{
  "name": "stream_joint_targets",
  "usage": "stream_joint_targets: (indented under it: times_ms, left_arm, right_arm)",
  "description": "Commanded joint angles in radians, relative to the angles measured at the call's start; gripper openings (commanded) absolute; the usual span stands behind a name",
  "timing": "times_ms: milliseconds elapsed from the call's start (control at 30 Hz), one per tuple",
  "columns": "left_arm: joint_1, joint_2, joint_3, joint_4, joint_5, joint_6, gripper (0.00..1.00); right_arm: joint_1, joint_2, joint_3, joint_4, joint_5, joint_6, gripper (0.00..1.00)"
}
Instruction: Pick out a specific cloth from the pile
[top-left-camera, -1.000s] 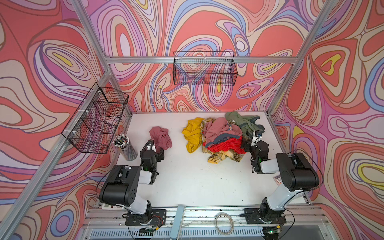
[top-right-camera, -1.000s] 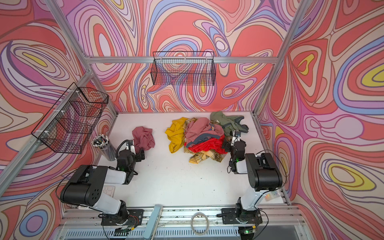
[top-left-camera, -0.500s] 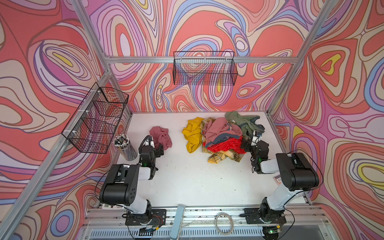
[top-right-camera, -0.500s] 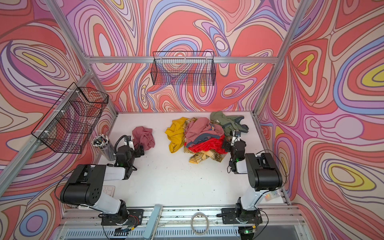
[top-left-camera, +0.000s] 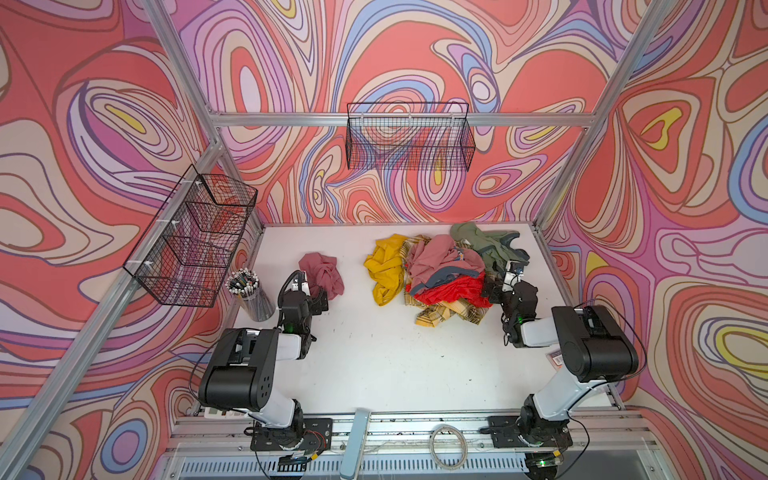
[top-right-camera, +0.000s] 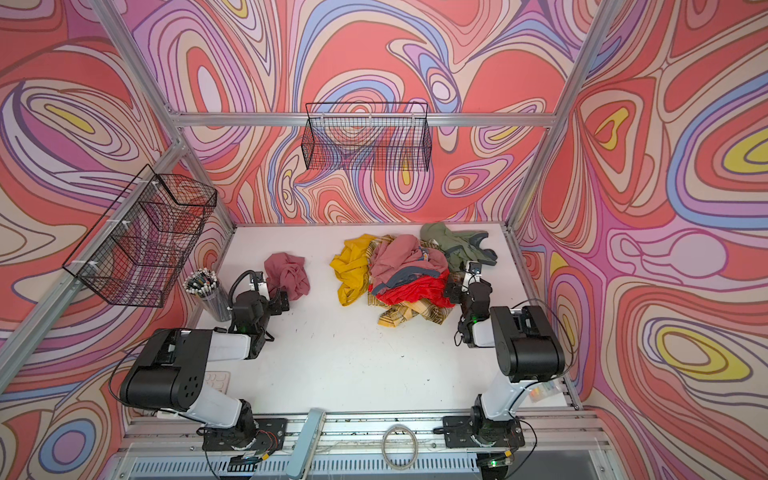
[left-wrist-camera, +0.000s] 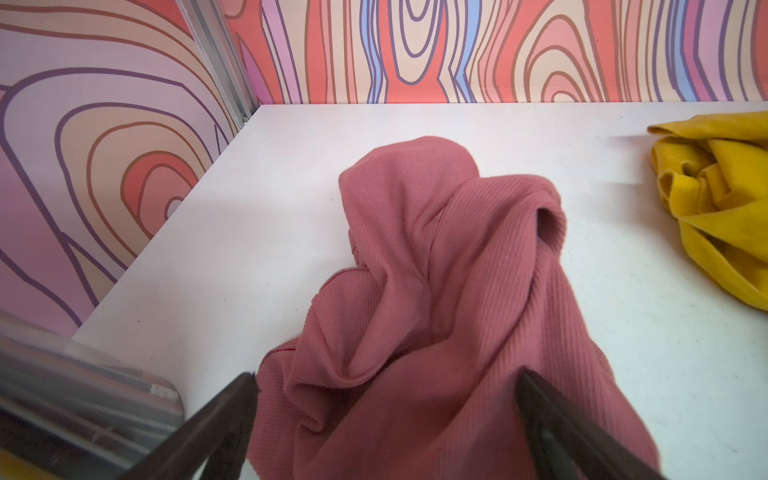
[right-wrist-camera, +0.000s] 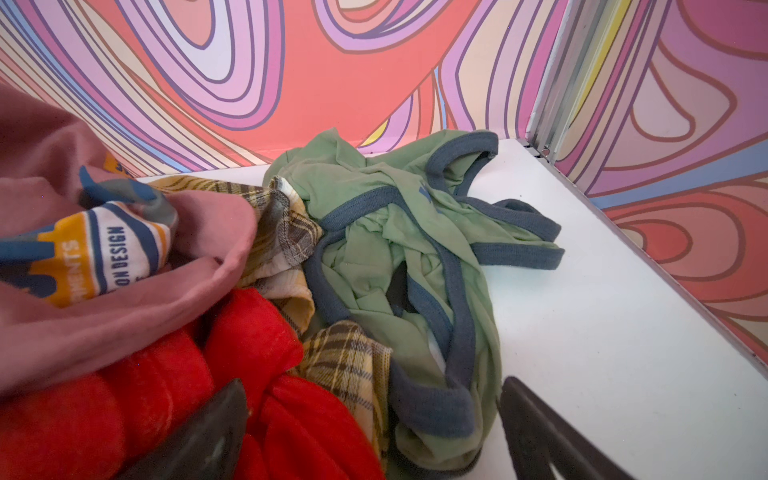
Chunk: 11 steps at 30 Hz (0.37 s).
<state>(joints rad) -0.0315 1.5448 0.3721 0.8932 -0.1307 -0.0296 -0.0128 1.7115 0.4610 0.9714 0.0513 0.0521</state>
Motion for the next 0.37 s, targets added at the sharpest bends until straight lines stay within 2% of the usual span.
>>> stream_joint_targets:
  times_ms: [0,333]
  left_arm:
    - [0.002,-0.001,0.000,0.004,0.007,0.006,1.00]
    - [0.002,0.001,0.004,-0.001,0.008,0.006,1.00]
  right_arm:
    - [-0.005,0.007,0.003,-0.007,-0.007,-0.009,0.98]
    - [-0.005,0.007,0.002,-0.006,-0.006,-0.008,0.99]
